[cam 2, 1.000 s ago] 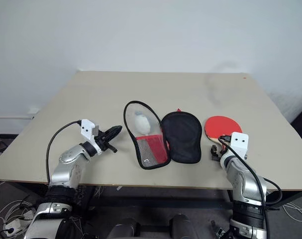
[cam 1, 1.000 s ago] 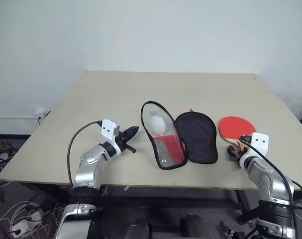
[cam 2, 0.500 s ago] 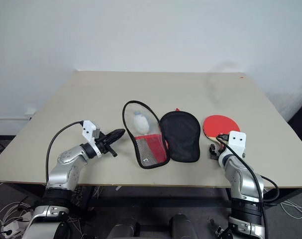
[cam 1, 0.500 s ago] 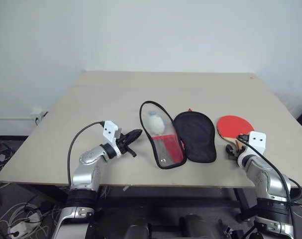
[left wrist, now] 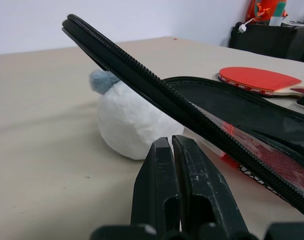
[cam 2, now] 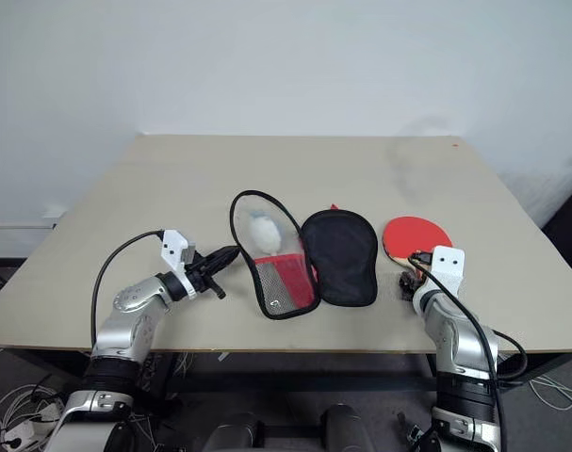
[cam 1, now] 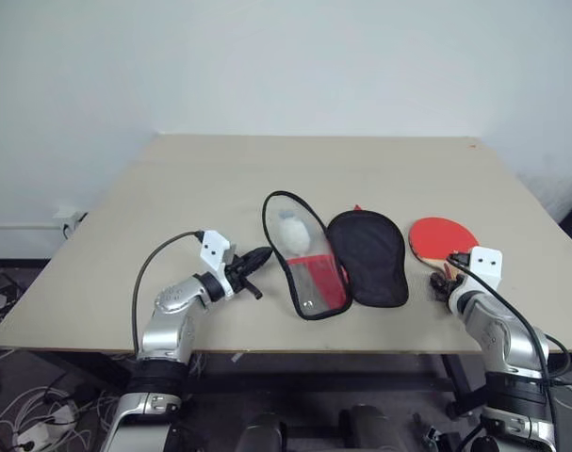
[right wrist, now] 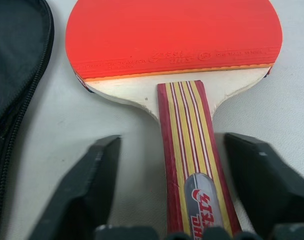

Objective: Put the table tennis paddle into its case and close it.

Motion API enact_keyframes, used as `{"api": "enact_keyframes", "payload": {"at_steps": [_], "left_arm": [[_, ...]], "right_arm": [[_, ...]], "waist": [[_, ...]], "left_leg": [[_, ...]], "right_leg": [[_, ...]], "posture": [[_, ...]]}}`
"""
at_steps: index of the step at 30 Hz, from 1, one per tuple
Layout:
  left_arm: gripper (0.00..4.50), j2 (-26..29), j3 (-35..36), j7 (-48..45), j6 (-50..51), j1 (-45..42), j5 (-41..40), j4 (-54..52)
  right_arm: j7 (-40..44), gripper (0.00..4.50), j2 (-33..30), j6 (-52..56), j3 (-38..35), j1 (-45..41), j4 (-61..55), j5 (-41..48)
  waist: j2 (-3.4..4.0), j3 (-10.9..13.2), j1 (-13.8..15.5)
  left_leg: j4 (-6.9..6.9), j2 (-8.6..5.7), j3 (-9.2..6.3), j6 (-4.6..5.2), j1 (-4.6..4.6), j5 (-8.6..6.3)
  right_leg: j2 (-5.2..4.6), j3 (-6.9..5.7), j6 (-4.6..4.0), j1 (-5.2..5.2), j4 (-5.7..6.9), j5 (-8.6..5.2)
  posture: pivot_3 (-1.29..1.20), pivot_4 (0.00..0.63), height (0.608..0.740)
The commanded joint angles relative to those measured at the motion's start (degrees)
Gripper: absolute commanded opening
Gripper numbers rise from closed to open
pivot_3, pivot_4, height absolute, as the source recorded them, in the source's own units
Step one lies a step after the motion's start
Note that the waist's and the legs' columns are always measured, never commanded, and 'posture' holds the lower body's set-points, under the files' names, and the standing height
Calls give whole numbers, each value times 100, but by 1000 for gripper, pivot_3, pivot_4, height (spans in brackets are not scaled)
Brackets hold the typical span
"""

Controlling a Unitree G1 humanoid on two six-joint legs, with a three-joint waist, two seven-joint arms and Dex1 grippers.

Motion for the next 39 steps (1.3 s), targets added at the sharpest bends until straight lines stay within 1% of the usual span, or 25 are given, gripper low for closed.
{"api": "enact_keyframes", "payload": {"at_steps": [1, 4, 5, 17, 26, 28, 32, 35, 39], "left_arm": [[0, -12, -25, 42, -141, -123, 57, -25], [0, -25, -37, 44, -147, -111, 68, -25], [0, -29, -36, 42, -145, -111, 75, -26], [0, -91, -94, 53, -123, -156, 122, -1], [0, -130, -145, 66, -149, -221, 130, 109], [0, -137, -151, 66, -156, -240, 135, 135], [0, -148, -159, 65, -163, -266, 140, 165], [0, -154, -164, 65, -171, -282, 145, 187], [0, -161, -175, 63, -183, -297, 152, 211]], "right_arm": [[63, 2138, 33, -28, -7, -110, -20, 113], [73, 1395, 57, -39, -18, -114, -31, 113], [76, 1240, 63, -47, -22, -117, -31, 112], [0, 1236, 61, -59, 8, -263, -217, 55], [105, 1236, -225, -226, 352, -530, -799, -59], [126, 1236, -282, -231, 417, -595, -885, -74], [235, 1236, -386, -208, 521, -740, -1147, -37], [357, 1236, -440, -138, 606, -789, -1327, 10], [584, 1236, -441, 118, 757, -721, -1606, 164]], "waist": [[0, 0, 0], [0, 0, -20], [0, 0, -27], [-2, 1, -37], [10, 7, -7], [9, 7, 14], [5, 5, 46], [4, 5, 52], [3, 5, 49]], "left_leg": [[0, 0, 2, 0, 0, 0], [-1, 4, 6, 0, 0, 0], [-1, 6, 8, 0, 1, 0], [-2, 23, 62, 1, 3, 0], [-6, 20, 75, 8, -3, 4], [-6, 13, 75, 31, -4, 14], [-8, -18, 74, 69, -3, -17], [-9, -37, 75, 82, -2, -40], [-24, -37, 73, 85, -1, -46]], "right_leg": [[0, 0, 0, -2, 0, 0], [0, -1, 0, -9, 3, 0], [0, -1, 0, -9, 4, 0], [0, 23, 1, -34, 9, 1], [2, 38, 5, -51, 29, 5], [3, 49, 13, -51, 37, 11], [8, 98, 32, -52, 65, 31], [10, 130, 43, -65, 99, 37], [16, 137, 49, -70, 98, 37]], "posture": [[0, 0, 740], [0, 0, 740], [0, 0, 740], [0, 0, 740], [0, 0, 740], [0, 0, 740], [0, 0, 740], [0, 0, 740], [0, 0, 740]]}}
